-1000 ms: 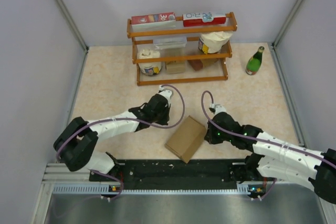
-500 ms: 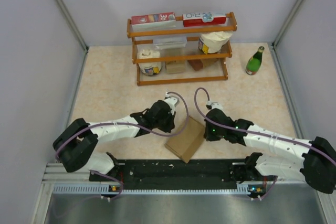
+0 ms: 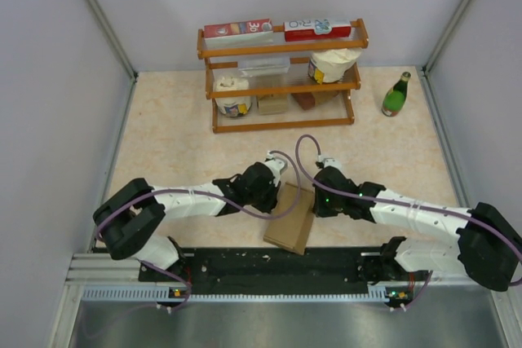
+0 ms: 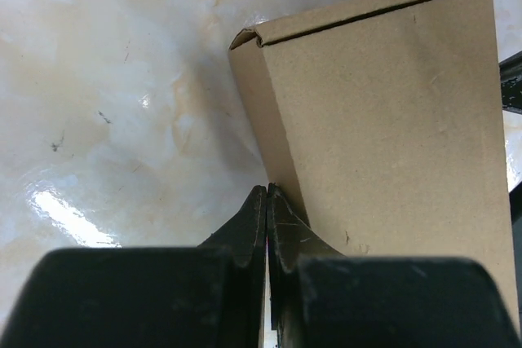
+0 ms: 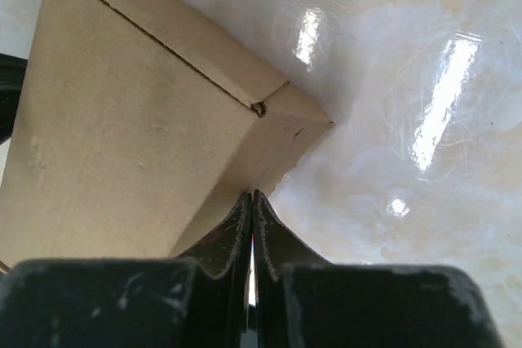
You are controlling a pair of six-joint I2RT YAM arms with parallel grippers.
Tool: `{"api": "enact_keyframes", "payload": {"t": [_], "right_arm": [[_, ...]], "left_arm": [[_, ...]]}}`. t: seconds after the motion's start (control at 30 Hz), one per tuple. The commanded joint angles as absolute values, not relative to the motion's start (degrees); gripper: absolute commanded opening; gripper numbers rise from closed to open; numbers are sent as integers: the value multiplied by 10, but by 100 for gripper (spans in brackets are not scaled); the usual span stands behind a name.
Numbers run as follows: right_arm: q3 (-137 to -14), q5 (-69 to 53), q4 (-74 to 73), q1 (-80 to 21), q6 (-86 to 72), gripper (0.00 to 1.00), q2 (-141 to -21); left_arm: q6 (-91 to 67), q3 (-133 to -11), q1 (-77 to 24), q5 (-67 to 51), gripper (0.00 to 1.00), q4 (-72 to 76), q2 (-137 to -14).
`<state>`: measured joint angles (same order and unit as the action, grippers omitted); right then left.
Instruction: Fold the paper box
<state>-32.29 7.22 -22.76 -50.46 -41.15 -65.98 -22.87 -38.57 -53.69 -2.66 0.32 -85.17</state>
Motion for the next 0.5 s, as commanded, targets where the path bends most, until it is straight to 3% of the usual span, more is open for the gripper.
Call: {"api": "enact_keyframes", "payload": {"t": [0.0, 0.47], "right_arm": [[-356, 47, -165, -501, -419, 0, -671], [-388, 23, -111, -488, -403, 0, -714]], "left_arm": [[-244, -408, -551, -42, 0, 53, -865], [-258, -439, -551, -40, 0, 66, -898]]}}
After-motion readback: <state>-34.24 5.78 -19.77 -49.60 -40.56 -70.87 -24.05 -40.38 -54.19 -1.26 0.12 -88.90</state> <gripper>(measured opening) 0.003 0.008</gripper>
